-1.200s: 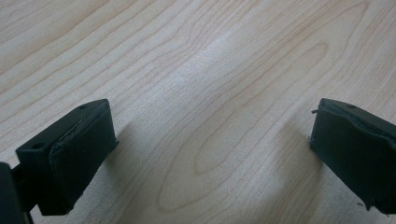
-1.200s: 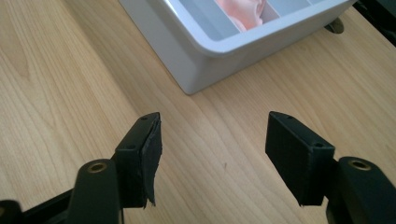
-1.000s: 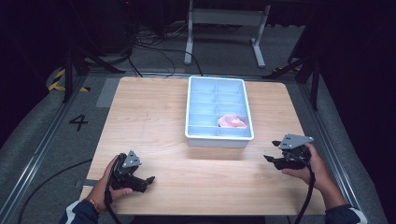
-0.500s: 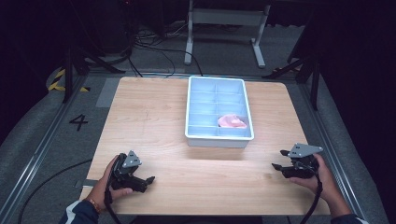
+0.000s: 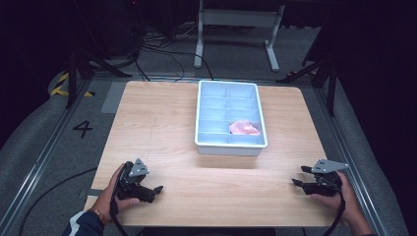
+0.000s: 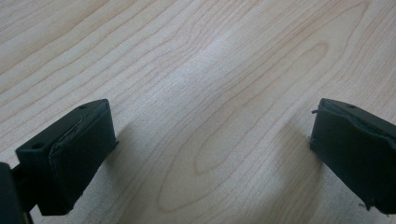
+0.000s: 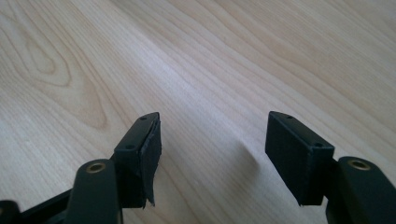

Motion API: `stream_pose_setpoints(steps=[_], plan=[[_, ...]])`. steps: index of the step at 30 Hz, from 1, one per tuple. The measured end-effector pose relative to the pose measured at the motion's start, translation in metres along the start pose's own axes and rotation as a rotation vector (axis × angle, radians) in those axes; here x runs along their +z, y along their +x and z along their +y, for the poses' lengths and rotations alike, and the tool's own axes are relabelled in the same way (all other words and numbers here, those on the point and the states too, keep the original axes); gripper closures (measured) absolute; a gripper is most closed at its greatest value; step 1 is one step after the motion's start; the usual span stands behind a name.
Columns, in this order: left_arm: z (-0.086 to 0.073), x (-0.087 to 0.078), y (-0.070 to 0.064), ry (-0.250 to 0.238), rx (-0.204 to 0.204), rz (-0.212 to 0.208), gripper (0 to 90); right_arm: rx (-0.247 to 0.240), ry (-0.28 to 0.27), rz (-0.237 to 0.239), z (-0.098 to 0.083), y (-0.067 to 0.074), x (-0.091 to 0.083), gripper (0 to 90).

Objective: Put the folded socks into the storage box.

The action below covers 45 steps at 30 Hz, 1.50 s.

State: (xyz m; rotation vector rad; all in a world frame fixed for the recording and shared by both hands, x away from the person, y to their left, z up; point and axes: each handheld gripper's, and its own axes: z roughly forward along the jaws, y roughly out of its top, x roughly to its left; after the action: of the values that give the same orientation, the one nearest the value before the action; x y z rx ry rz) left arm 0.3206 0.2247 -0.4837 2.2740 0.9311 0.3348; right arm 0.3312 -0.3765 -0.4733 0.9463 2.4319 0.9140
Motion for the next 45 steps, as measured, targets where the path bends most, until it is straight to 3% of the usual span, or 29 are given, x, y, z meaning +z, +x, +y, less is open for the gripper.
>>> stream_pose_setpoints(steps=[6,8,45], plan=[[0.000,0.000,0.000,0.000,0.000,-0.001,0.3,0.084,-0.065,0.007,-0.021,-0.004,-0.006,31.2],[0.000,0.000,0.000,0.000,0.000,-0.001,0.3,0.141,-0.087,0.018,-0.027,-0.006,-0.006,29.0],[0.000,0.000,0.000,0.000,-0.004,0.006,0.3,0.161,-0.080,-0.008,-0.028,-0.007,-0.006,25.0]])
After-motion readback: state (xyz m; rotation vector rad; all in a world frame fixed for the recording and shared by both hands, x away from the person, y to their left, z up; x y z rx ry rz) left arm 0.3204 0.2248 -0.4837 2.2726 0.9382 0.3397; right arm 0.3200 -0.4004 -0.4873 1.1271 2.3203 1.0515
